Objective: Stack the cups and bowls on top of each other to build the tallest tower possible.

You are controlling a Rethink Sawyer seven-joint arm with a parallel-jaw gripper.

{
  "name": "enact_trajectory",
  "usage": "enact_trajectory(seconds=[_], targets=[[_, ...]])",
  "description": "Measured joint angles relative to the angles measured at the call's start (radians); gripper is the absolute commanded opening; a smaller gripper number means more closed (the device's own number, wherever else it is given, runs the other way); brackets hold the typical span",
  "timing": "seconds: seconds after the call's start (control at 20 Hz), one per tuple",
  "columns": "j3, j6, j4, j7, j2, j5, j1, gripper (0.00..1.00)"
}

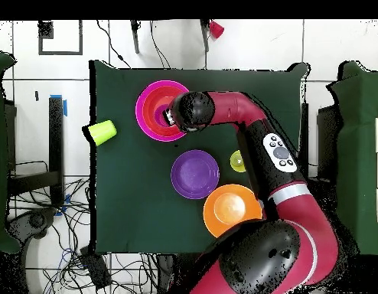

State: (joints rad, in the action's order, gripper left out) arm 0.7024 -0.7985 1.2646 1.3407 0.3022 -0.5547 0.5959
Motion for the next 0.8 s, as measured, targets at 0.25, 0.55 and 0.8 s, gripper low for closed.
enact_trajectory(seconds=[0.25, 0.55, 0.8], targets=[[-0.001, 0.003, 0.011, 0.0, 0.008, 0.0, -0.008, 0.0], [-0.001, 0.003, 0.011, 0.0, 0.007, 0.0, -0.014, 0.0], [-0.001, 0.003, 0.011, 0.0, 0.007, 0.0, -0.014, 0.0]])
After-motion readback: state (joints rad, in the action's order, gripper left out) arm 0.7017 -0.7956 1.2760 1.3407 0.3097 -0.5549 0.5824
